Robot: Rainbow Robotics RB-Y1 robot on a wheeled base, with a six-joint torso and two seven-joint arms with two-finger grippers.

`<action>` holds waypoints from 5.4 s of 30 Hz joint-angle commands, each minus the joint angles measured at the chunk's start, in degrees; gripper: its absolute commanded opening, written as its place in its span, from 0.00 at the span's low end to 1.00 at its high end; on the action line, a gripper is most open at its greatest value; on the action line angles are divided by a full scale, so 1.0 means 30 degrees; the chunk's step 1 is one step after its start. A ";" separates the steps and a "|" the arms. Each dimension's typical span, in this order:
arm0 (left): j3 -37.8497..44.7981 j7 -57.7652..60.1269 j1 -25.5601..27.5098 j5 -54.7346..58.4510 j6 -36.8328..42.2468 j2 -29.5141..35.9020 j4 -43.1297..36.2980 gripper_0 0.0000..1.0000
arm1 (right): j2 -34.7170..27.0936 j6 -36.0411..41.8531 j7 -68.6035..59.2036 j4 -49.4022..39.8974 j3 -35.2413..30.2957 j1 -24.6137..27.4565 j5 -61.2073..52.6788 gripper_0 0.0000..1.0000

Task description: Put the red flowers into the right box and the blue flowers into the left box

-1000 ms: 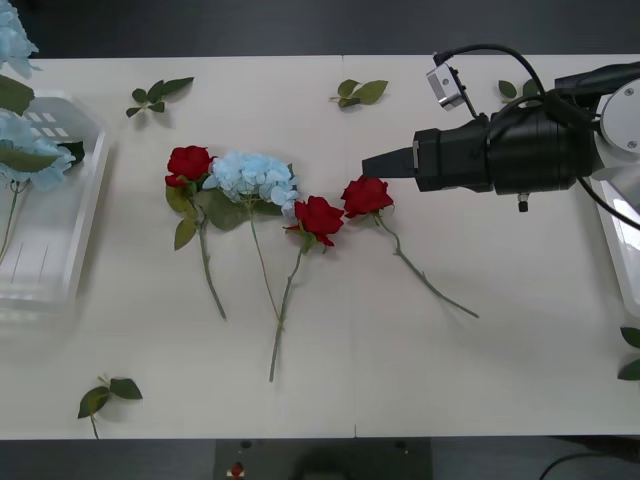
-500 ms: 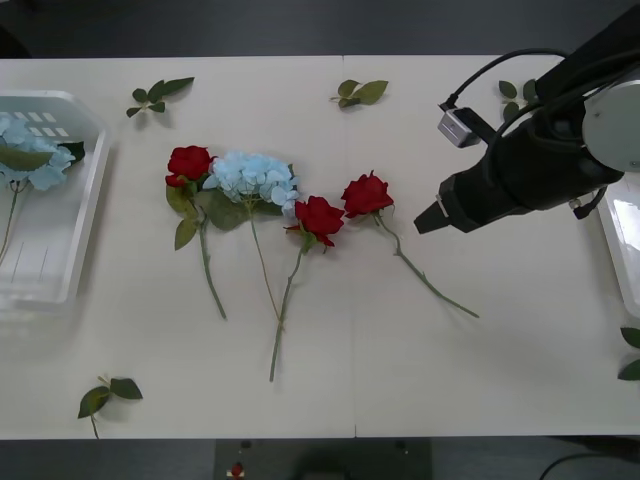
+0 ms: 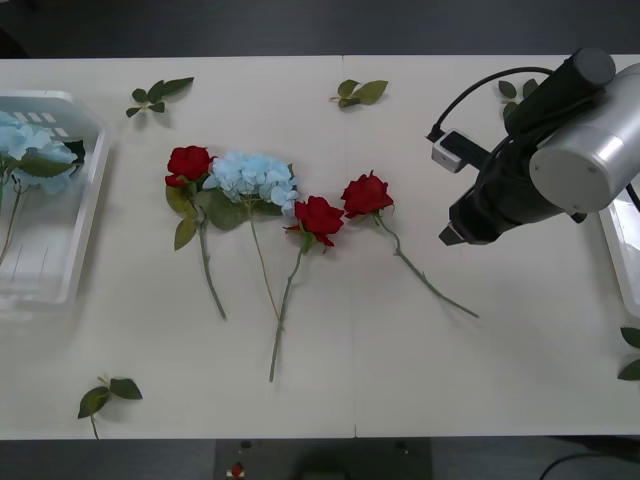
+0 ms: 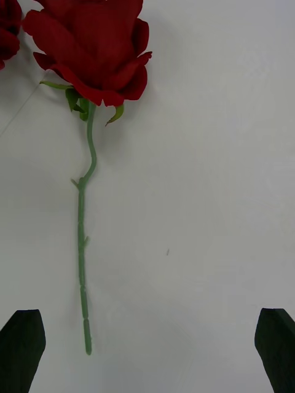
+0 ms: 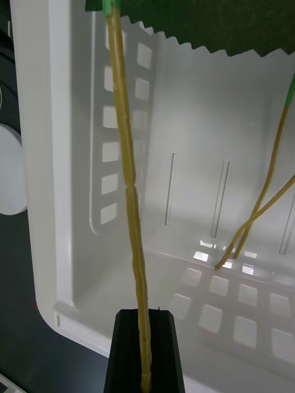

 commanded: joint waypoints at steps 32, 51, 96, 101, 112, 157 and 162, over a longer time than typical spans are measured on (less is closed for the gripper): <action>0.0280 0.0327 -0.0465 0.5230 0.3456 -0.0928 -0.7161 1.00 | 0.5261 -0.4449 -0.0383 0.6258 0.3094 -0.1653 0.3032 0.96; -0.7542 1.0669 -0.4127 0.0191 0.3397 -0.5352 -0.7952 1.00 | 0.6609 -0.6031 -0.0178 0.8777 0.3329 -0.2004 0.2798 0.94; -1.1614 0.9175 -0.9899 0.0191 -0.2696 -0.9307 0.5056 0.90 | 0.7136 -0.8140 0.0203 1.0945 0.3856 -0.2415 0.2212 0.53; -1.1585 0.9145 -0.9899 0.0249 -0.2696 -0.9424 0.5349 0.87 | 0.7136 -0.8140 0.0291 1.1004 0.3885 -0.2415 0.2270 0.32; -1.1585 0.9087 -1.0485 0.0278 -0.3282 -1.0215 0.7107 0.02 | 0.7107 -0.8140 0.0408 1.1033 0.3885 -0.2415 0.2329 0.02; -0.0013 -0.7261 -0.9899 0.7193 0.2401 -0.9014 0.3298 0.00 | -0.6048 -0.6470 0.2634 1.3670 0.0311 -0.4670 0.3794 0.00; -0.0042 -0.8316 -0.9518 1.1441 0.2606 -0.8897 0.3298 0.00 | -0.6136 -0.8784 0.2693 1.5076 0.1395 -0.4377 0.5757 0.00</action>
